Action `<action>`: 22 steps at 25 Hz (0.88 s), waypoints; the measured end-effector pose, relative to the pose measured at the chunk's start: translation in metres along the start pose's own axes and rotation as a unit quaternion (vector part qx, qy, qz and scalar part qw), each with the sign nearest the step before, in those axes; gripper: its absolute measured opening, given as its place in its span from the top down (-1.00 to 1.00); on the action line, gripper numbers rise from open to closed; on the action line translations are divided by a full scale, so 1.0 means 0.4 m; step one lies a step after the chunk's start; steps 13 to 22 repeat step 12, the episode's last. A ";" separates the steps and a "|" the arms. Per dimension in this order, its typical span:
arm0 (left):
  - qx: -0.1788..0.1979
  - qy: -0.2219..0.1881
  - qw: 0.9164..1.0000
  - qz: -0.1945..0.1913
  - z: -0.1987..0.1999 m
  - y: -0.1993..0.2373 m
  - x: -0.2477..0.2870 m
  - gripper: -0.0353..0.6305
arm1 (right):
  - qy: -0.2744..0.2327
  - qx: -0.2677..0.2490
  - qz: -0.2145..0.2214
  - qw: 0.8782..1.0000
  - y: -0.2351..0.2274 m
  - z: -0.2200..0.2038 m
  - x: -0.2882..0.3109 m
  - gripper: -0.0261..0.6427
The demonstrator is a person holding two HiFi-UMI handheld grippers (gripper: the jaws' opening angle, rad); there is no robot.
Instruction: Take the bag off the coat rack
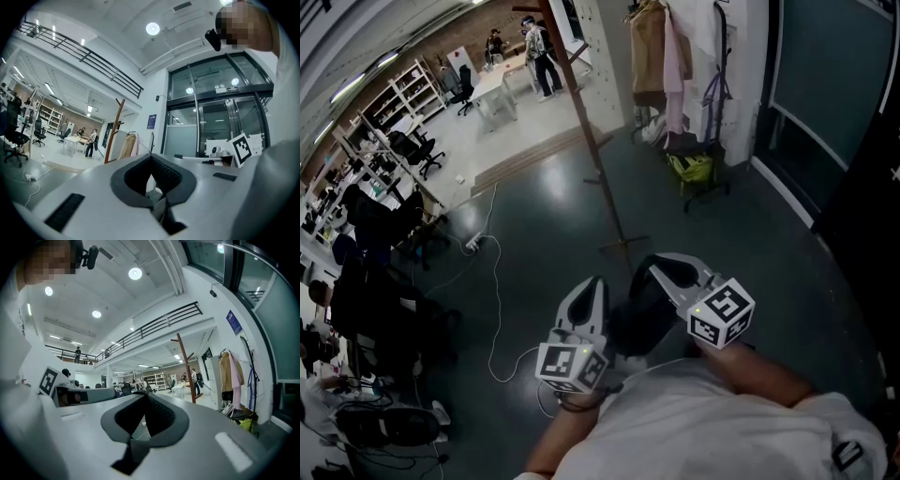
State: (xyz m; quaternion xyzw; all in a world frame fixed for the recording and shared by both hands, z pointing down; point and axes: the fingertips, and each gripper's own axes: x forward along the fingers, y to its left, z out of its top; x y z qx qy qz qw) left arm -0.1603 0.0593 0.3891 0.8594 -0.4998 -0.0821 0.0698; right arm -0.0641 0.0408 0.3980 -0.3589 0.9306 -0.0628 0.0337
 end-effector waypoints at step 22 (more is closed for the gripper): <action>-0.012 -0.001 1.000 -0.001 -0.006 0.031 0.003 0.89 | 0.008 0.007 -0.006 1.000 -0.010 -0.016 0.024 0.86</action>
